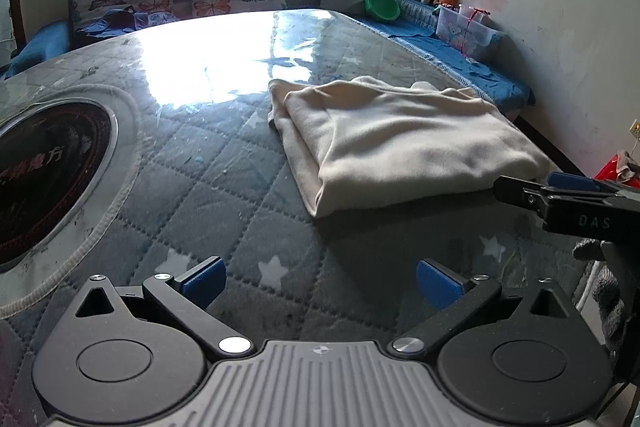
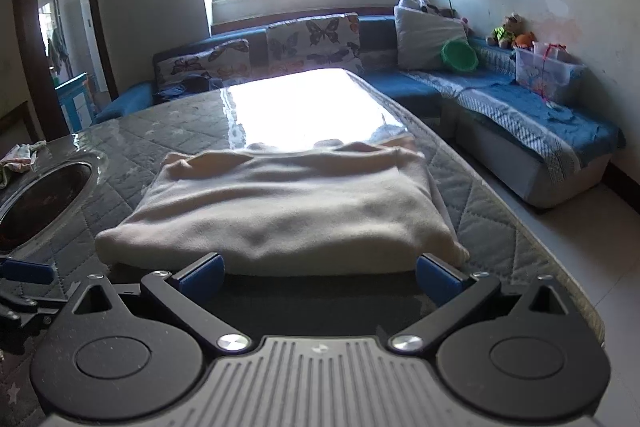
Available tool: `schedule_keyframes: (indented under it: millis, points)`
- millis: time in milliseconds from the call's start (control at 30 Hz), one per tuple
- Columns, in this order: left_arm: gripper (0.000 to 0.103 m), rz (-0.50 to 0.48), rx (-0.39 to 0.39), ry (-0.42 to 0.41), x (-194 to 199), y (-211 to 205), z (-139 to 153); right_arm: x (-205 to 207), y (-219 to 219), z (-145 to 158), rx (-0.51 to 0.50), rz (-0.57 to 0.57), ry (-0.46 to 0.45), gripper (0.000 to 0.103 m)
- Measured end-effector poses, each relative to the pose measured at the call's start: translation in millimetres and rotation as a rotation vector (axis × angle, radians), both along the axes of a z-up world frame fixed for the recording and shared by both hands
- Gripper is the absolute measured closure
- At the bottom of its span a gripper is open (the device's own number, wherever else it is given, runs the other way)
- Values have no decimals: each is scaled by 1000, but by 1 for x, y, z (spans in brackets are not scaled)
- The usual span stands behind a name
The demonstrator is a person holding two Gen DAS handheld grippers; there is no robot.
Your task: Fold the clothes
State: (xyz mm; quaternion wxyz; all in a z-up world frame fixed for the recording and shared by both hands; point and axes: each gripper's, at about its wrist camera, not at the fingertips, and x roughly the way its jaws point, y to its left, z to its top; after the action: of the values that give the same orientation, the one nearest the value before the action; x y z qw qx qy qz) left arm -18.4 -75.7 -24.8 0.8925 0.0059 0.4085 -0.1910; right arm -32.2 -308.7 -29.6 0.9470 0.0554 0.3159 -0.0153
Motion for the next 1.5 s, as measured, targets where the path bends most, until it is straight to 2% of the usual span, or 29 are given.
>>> schedule_keyframes:
  millis: [933,1500]
  points:
    - [0,4,82,-18,-21,-6,-4,-18,17,3,0,27,2,0]
    - [0,-3,91,-21,-28,-12,-6,-27,18,0,-12,27,15,0]
